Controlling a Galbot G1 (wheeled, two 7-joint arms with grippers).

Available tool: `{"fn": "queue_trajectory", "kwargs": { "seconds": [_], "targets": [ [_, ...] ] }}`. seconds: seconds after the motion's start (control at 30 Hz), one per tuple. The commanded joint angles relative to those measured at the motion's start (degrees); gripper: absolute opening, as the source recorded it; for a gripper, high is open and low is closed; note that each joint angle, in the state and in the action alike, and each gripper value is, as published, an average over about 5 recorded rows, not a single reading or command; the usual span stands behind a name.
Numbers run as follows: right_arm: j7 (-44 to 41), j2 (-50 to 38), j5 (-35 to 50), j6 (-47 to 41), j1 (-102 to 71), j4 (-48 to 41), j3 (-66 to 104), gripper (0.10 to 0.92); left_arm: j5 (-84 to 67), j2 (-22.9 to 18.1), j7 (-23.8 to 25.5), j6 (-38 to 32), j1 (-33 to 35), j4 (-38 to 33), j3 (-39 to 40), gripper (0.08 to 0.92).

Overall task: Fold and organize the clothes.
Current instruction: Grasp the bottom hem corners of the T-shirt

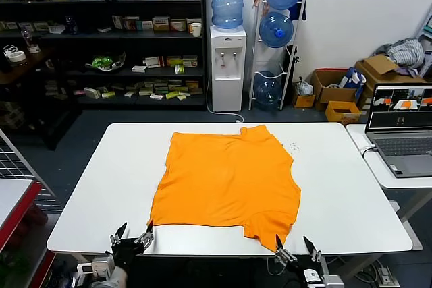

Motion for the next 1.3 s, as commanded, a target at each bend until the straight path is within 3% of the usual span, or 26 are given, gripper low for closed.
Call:
{"fn": "queue_trajectory", "kwargs": {
  "seconds": [0.03,0.3,0.57,1.07,1.3],
  "targets": [
    [1.6,0.4,0.0,-2.4,2.4,-1.4,-1.5,0.823,-1.4,0.0,-0.3,1.5,-3.6,2.0,1.9,0.823],
    [1.8,1.4,-1.0,-2.9,3.4,-2.7,-3.3,0.806,-1.3,0.0,-0.6,1.7,-3.1,1.9,2.4,0.823],
    [1.9,1.1,-1.0,-3.1,3.2,-2.6,-3.2,0.593,-1.1,-0.5,-1.1,1.9,-3.3,2.5,3.8,0.804],
    [1.6,0.7,-0.8,-1.9,2.0,-1.6,-3.0,0.154,-0.8,-1.4,-1.2,1.8,-4.1,3.4,4.7,0.395],
    [1.7,-0.3,1.3,-0.8,0.8,0.6,-3.2,0.124,-0.7,-1.2,-1.7,1.6,-3.0,1.7,4.7,0.178]
  ]
}}
